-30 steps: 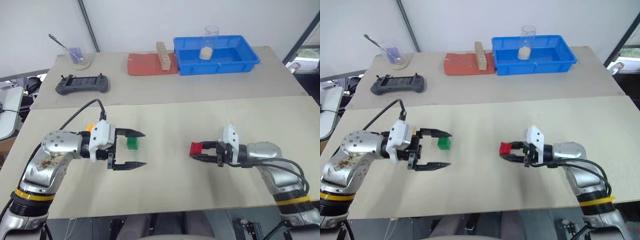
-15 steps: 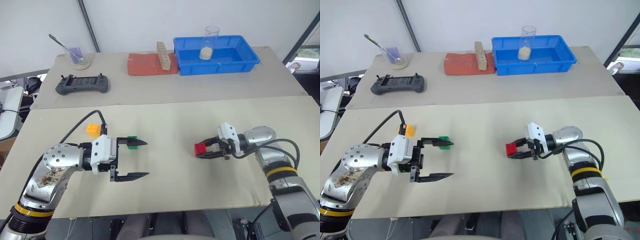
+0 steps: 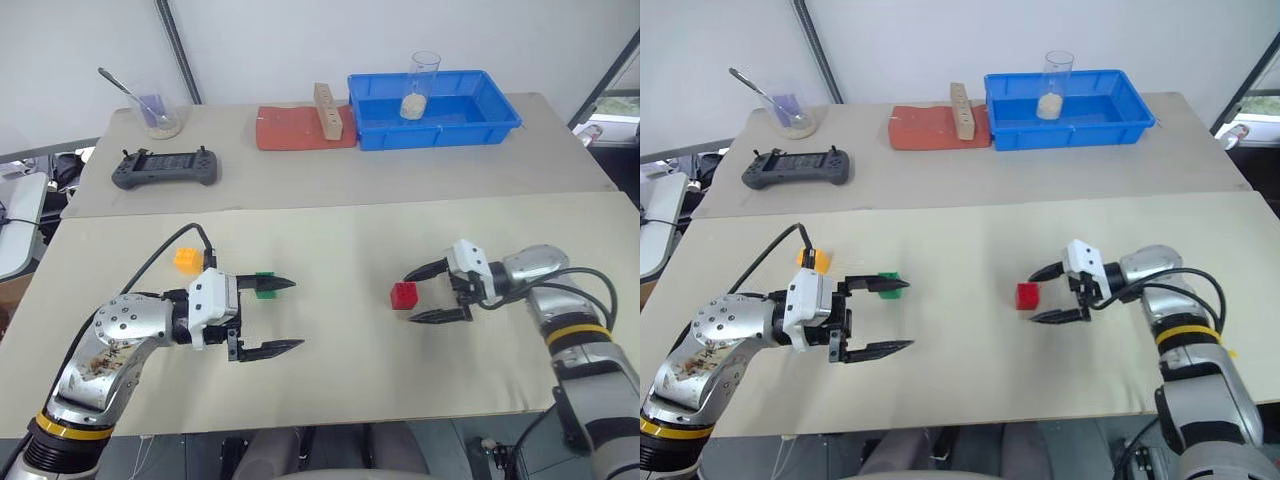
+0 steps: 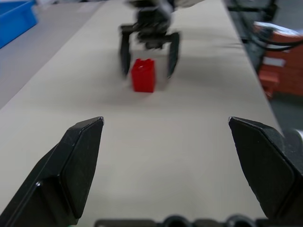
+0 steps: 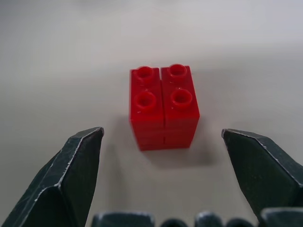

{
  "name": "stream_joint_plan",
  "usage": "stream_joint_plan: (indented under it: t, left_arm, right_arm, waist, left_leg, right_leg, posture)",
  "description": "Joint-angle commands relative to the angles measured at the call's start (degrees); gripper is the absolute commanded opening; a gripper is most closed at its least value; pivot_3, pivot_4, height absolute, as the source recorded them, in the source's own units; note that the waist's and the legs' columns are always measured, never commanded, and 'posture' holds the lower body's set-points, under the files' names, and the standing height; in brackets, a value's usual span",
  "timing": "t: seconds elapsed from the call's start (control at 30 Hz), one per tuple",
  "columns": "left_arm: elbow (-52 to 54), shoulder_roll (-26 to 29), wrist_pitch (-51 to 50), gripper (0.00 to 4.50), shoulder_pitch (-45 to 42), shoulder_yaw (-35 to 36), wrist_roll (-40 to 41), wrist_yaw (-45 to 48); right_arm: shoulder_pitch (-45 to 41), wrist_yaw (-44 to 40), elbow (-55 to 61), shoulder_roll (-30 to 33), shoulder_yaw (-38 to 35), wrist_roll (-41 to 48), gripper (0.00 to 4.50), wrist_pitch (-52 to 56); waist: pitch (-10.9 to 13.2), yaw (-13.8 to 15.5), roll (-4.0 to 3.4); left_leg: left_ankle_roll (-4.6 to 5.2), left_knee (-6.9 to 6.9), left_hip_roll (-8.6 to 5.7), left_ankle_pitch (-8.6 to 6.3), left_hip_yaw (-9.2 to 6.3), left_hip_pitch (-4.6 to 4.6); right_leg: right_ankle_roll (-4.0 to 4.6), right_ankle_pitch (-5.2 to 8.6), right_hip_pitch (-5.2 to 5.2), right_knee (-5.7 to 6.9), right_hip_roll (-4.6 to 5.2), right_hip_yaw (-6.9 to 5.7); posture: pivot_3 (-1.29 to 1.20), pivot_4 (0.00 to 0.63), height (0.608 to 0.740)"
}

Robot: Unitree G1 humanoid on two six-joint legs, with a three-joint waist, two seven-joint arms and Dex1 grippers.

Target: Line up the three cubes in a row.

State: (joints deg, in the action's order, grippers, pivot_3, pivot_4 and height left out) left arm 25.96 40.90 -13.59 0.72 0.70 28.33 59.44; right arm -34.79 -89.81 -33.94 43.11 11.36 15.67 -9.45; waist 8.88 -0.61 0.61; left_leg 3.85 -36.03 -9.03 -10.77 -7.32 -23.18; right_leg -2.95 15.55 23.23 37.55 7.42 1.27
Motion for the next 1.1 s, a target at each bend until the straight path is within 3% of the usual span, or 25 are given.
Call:
stream_joint_plan:
  t: [0.03, 0.2, 0.43, 0.77, 1.1]
  left_arm:
    - [4.26, -1.3, 0.04, 4.5, 3.56, 1.95, -0.49, -4.25]
    - [5.47, -8.29, -1.09, 4.5, 8.02, 3.92, -3.14, -16.87]
    - [5.79, -18.43, 0.17, 4.5, 14.88, 3.65, -9.73, -30.97]
    - [-11.52, -26.7, 12.06, 4.5, 14.08, -1.89, -17.84, -34.71]
    - [-26.03, -32.84, 21.5, 4.5, 6.44, -6.88, -23.74, -36.49]
  right_arm:
    - [1.86, 0.54, 12.19, 1.5, -4.58, 5.58, 4.46, 8.26]
    - [2.85, 12.63, 35.91, 1.52, -8.79, 14.81, 4.46, 29.74]
    - [2.18, 24.99, 54.68, 0.18, -10.88, 25.4, 4.46, 48.31]
    - [1.63, 28.96, 59.37, 1.02, -11.72, 29.38, 4.46, 54.02]
    - [1.52, 29.62, 59.97, 2.86, -12.7, 30.55, 4.46, 55.69]
  waist:
    - [0.0, -0.14, 0.0]
    - [0.01, 0.31, -0.05]
    - [0.02, 1.87, -0.02]
    - [0.02, 3.1, -0.03]
    - [-0.17, 5.15, -0.35]
  left_leg:
    - [0.0, 0.0, 0.02, 0.0, 0.0, -0.01]
    - [-0.23, -0.03, 0.1, -0.13, 0.04, -0.04]
    - [-0.22, -0.08, 0.1, -0.17, 0.06, -0.17]
    - [-0.16, -0.28, 0.02, -0.23, 0.08, -0.19]
    - [-0.16, -0.54, -0.03, -0.23, 0.09, -0.15]
  right_leg:
    - [0.0, 0.0, 0.0, 0.0, 0.0, 0.01]
    - [0.0, 0.01, 0.03, -0.01, 0.11, 0.15]
    - [-0.05, -0.06, -0.01, -0.3, 0.08, 0.11]
    - [-0.19, -0.19, -0.04, -0.5, 0.1, -0.14]
    - [-0.42, -0.32, -0.19, -0.52, 0.22, -0.31]
  posture:
    - [0.0, 0.15, 0.74]
    - [0.0, 0.15, 0.74]
    - [0.0, 0.15, 0.74]
    - [0.0, 0.15, 0.74]
    - [0.0, 0.15, 0.74]
